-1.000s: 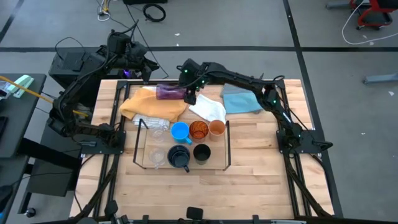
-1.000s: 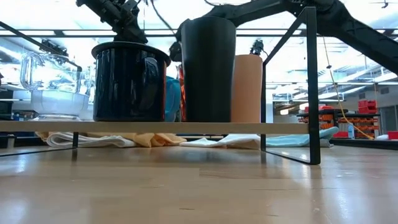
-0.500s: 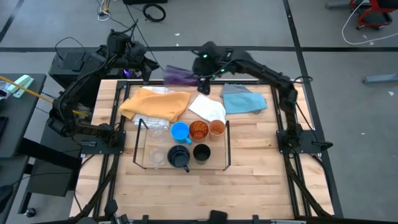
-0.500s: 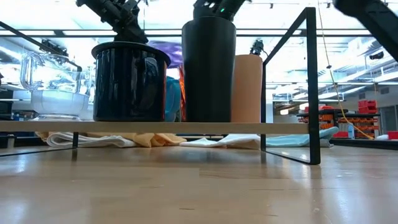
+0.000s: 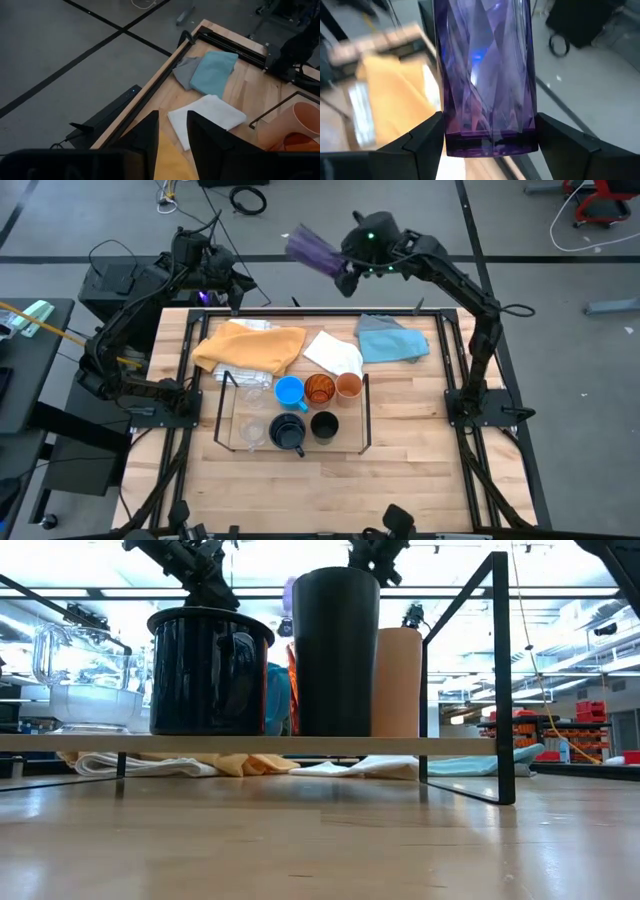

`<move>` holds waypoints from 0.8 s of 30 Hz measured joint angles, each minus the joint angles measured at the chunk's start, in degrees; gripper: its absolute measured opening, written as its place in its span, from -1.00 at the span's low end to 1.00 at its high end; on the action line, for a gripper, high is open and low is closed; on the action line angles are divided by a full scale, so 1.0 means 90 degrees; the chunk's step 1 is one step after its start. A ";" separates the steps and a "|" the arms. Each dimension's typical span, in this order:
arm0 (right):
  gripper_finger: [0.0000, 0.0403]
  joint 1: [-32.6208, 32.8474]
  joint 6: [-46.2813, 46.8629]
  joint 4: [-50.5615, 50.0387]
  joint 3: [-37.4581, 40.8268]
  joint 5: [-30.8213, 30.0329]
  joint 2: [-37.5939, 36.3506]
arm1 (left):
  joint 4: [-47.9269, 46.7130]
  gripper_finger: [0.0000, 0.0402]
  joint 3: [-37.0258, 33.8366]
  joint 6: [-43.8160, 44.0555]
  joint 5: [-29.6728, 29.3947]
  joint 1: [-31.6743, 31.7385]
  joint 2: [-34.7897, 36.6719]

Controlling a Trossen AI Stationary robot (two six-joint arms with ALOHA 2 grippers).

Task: Stack small to large cups/mugs on shelf
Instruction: Put the purple cup on the shelf

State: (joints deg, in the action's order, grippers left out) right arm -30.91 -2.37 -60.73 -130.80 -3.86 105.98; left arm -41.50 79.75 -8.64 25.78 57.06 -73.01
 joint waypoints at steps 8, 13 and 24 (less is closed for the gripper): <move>0.38 0.0304 0.0479 0.0829 0.0001 0.0100 0.0014 | 0.0016 -0.47 0.0000 -0.0005 0.0000 -0.0001 0.0000; 0.38 0.0504 0.0578 0.1422 0.0417 0.0175 -0.0041 | 0.0025 -0.47 0.0000 -0.0015 0.0000 0.0044 0.0000; 0.35 0.0262 0.0595 0.1846 0.0442 0.0557 -0.1515 | 0.0041 -0.47 0.0000 -0.0013 -0.0002 0.0226 0.0000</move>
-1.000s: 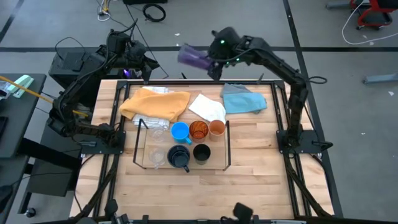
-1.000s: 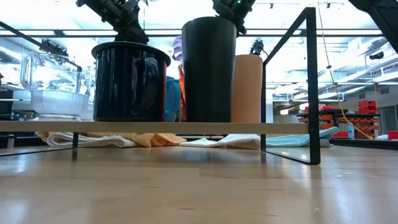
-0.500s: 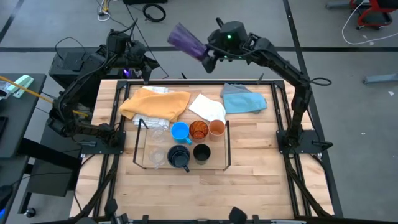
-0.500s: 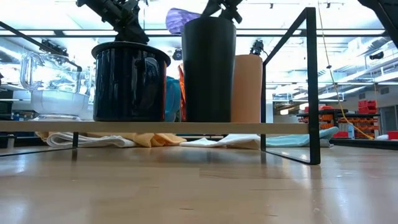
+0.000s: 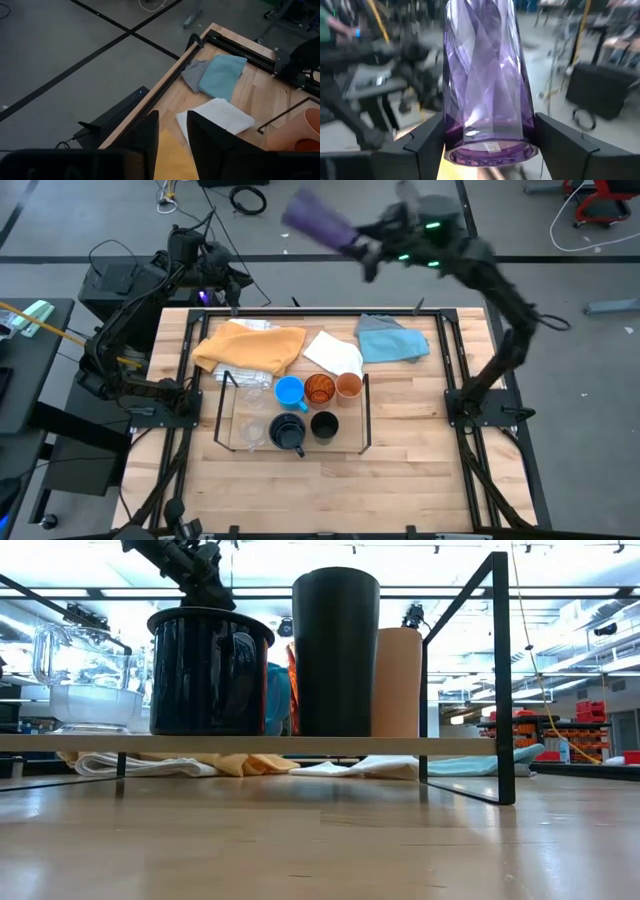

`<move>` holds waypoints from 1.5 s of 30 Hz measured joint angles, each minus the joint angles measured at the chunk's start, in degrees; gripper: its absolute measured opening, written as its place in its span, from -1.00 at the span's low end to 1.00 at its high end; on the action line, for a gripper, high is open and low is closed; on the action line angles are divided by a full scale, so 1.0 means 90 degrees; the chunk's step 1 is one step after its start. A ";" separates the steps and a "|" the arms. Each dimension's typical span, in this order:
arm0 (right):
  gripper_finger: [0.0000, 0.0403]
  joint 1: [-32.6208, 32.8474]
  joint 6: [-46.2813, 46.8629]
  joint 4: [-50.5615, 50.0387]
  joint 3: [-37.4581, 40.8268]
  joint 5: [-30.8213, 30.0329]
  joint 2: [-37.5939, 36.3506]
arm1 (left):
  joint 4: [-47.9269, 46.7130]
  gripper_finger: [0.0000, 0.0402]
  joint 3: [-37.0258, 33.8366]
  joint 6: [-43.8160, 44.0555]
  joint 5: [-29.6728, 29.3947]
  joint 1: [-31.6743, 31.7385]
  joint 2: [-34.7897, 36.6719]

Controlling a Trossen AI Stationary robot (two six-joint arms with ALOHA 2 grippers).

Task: Stack small to large cups/mugs on shelf
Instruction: Put the purple cup on the shelf

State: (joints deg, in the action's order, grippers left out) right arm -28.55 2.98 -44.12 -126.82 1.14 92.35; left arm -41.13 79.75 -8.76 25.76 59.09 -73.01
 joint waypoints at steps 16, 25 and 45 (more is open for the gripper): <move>0.35 -0.0057 -0.0198 0.0061 -0.0005 -0.0026 -0.1527 | 0.0450 -0.47 0.0000 0.0404 0.0005 -0.0007 0.0000; 0.35 -0.0058 -0.0495 0.0279 0.0002 0.0014 -0.1667 | 0.1251 -0.47 -0.0002 0.0903 0.0580 -0.0359 0.0000; 0.35 -0.0057 -0.0923 0.0192 -0.0002 0.0020 -0.3406 | 0.1286 -0.47 0.0000 0.1000 0.0573 -0.0486 -0.0012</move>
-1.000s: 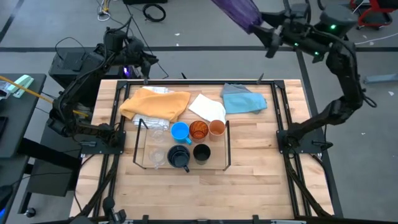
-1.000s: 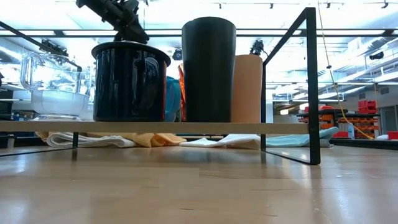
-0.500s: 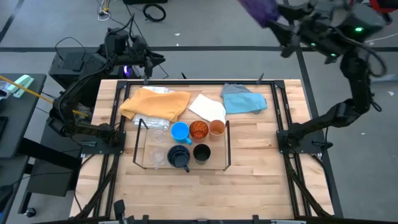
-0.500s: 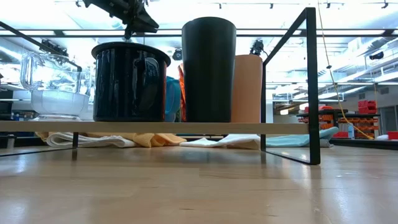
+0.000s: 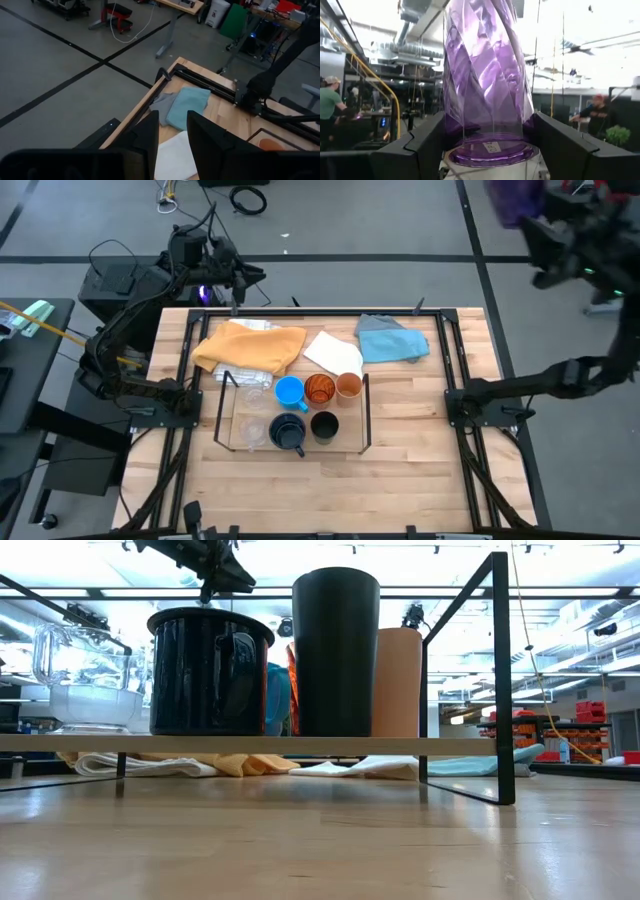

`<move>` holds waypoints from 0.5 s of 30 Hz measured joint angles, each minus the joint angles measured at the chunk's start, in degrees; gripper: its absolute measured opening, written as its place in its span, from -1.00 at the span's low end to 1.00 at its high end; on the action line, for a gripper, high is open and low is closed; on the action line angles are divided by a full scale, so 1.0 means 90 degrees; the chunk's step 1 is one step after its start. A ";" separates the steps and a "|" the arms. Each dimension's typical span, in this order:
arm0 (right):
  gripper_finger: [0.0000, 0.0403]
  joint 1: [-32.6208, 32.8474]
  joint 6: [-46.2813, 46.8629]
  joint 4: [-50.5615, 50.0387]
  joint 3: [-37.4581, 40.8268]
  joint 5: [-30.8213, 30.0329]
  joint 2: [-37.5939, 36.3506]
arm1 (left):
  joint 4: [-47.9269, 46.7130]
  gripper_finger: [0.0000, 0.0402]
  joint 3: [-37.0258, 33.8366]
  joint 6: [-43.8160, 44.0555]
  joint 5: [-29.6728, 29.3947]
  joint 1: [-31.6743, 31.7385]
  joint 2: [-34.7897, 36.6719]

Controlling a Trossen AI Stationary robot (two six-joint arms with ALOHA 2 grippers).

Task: Stack small to large cups/mugs on shelf
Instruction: Put the purple cup on the shelf

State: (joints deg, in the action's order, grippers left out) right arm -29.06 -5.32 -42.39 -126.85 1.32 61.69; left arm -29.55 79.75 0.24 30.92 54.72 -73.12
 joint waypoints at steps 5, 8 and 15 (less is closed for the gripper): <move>0.35 0.0000 -0.0253 -0.0075 0.0088 0.0000 -0.0485 | 0.0120 -0.47 0.0000 0.0207 -0.0002 0.0000 0.0000; 0.35 0.0000 -0.0358 0.0077 0.0452 0.0000 -0.0847 | 0.0207 -0.47 0.0000 0.0247 -0.0002 0.0000 0.0000; 0.35 0.0000 -0.0600 0.1744 0.2616 0.0022 -0.2179 | 0.0230 -0.47 0.0000 0.0438 -0.0007 0.0000 0.0000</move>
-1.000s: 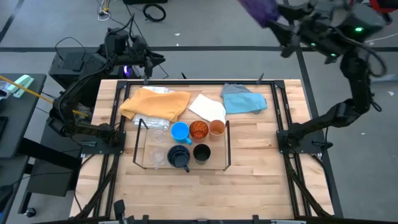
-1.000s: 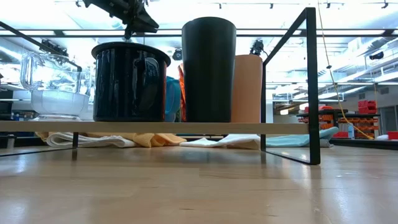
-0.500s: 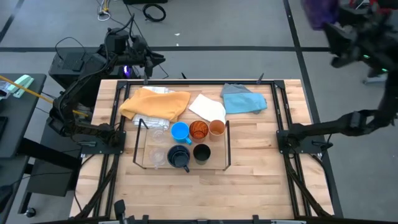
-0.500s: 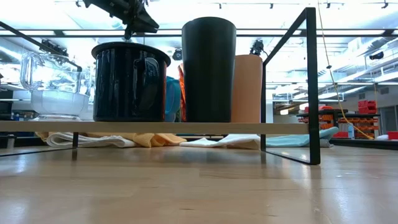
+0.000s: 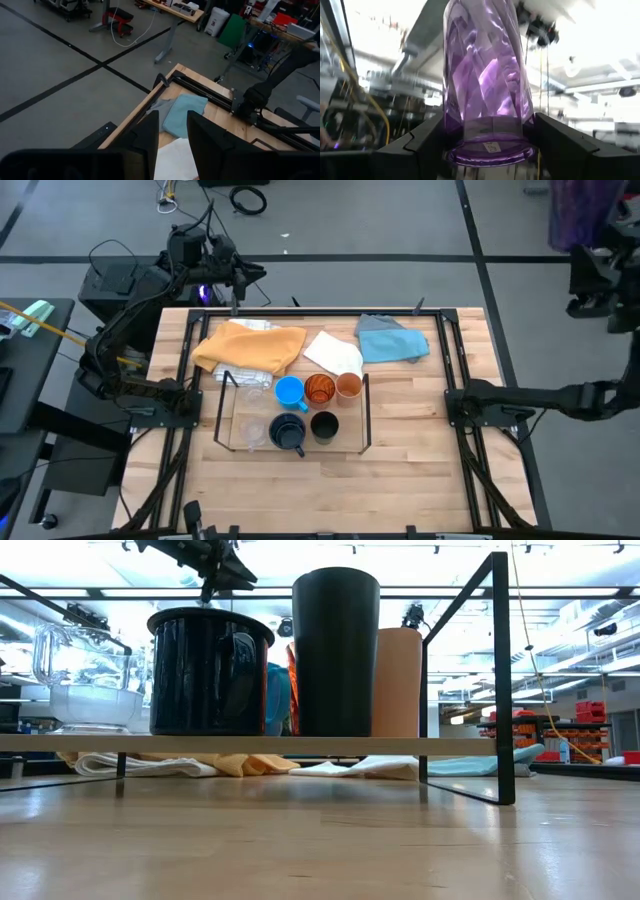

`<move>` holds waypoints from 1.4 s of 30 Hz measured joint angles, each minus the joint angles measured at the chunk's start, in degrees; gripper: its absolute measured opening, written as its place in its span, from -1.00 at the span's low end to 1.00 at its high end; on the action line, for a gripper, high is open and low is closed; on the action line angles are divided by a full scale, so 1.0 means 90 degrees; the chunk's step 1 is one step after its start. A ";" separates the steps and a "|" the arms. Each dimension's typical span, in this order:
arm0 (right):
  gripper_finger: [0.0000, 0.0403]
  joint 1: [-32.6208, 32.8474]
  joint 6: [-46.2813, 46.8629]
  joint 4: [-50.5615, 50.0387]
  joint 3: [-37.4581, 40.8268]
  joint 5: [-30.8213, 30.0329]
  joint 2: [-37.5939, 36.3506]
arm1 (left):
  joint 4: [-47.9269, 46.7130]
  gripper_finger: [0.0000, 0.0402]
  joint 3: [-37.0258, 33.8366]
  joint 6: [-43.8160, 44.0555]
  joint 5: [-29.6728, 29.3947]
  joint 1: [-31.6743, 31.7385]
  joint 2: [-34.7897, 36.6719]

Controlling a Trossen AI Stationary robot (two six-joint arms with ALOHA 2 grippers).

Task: Stack small to large cups/mugs on shelf
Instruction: Put the purple cup on the shelf

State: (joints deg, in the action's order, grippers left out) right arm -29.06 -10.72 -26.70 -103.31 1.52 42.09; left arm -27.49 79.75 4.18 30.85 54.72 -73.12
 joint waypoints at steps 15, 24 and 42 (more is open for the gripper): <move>0.35 0.0000 0.2127 0.4582 0.5959 -0.0338 -0.2329 | 0.0017 -0.47 0.0000 0.0183 0.0002 0.0000 0.0000; 0.35 0.0019 0.4109 0.8387 0.8224 -0.0335 -0.1360 | 0.0020 -0.47 -0.0001 0.0137 0.0004 0.0000 0.0000; 0.35 0.1098 0.3657 1.1019 0.9181 -0.0831 0.0266 | -0.0012 -0.47 0.0000 -0.0073 0.0007 0.0000 0.0000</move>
State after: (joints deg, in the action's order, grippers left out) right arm -19.17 22.19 72.47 -20.67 -5.96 44.48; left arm -27.59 79.75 3.52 30.92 54.72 -73.12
